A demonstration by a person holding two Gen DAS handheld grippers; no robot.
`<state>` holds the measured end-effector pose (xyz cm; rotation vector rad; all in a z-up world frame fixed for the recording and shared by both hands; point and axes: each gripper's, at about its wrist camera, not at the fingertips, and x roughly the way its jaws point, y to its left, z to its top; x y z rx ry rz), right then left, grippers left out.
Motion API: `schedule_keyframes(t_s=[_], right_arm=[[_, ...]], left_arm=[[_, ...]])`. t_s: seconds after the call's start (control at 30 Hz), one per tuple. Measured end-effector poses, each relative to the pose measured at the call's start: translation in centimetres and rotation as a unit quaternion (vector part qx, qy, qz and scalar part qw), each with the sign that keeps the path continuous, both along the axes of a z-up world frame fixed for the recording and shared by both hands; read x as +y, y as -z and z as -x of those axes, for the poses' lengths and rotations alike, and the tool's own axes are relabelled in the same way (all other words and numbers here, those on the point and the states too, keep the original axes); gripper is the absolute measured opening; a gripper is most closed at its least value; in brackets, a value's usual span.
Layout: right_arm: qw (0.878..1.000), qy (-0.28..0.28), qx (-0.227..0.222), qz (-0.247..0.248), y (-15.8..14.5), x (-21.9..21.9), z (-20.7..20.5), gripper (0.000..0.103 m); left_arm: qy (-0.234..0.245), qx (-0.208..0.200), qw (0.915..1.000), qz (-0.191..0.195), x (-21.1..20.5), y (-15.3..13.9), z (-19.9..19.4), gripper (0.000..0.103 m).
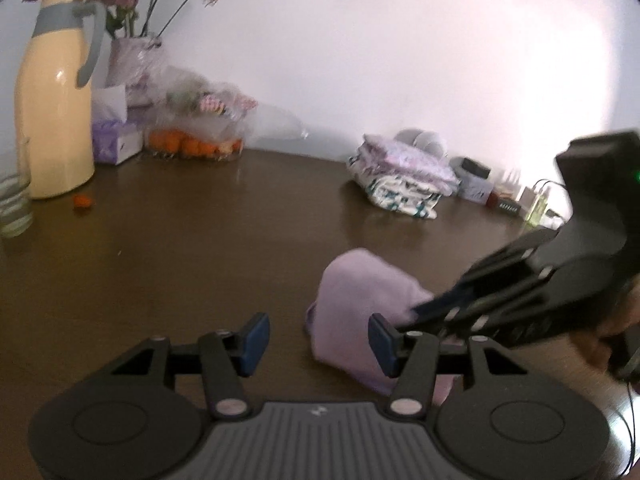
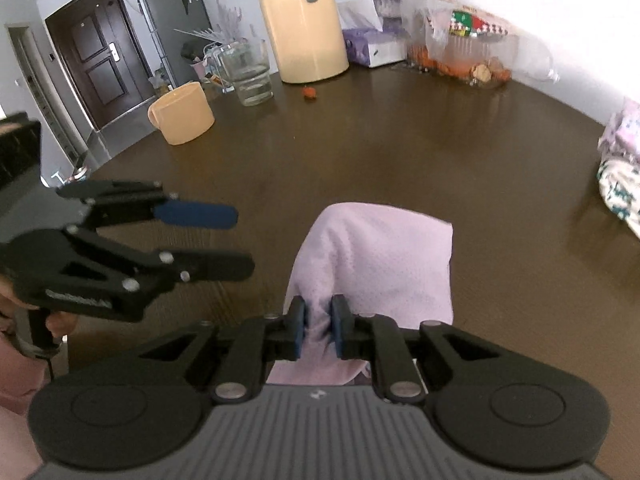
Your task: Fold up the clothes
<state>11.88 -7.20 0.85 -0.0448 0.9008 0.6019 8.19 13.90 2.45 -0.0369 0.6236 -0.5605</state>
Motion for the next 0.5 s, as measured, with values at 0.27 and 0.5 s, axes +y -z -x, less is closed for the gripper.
schedule_keyframes(t_s=[0.27,0.5], right_arm=[[0.999,0.002,-0.024,-0.045,-2.2,-2.2,2.1,0.028],[0.997,0.045,-0.059,-0.033,-2.5,-6.1,2.4,0.03]], left_arm=[[0.022,-0.004,0.9997,0.014,-3.1,-0.5,-1.6,0.02],[0.044,0.007,0.9984,-0.035,-5.5,1.1,-2.1,0.019]])
